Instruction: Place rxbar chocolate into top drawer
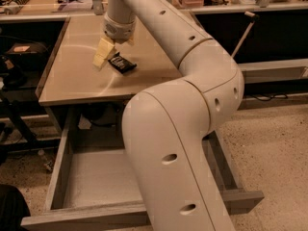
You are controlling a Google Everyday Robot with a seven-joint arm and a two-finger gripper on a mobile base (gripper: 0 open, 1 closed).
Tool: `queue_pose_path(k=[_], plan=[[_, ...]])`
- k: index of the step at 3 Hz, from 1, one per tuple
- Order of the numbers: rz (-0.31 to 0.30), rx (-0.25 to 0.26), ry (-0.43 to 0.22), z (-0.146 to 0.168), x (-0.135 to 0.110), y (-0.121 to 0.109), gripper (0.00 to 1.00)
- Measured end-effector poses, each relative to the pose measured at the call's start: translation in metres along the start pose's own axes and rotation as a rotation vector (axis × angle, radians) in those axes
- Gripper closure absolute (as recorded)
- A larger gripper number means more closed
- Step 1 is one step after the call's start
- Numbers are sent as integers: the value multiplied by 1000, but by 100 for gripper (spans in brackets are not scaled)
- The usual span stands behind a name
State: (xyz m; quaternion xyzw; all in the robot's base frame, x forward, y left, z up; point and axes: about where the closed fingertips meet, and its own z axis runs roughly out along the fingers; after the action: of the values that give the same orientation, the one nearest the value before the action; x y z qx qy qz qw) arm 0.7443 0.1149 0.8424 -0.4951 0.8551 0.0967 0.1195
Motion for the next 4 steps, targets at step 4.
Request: queue_pose_path(k=[4], plan=[[44, -28, 21, 19, 7, -6, 0]])
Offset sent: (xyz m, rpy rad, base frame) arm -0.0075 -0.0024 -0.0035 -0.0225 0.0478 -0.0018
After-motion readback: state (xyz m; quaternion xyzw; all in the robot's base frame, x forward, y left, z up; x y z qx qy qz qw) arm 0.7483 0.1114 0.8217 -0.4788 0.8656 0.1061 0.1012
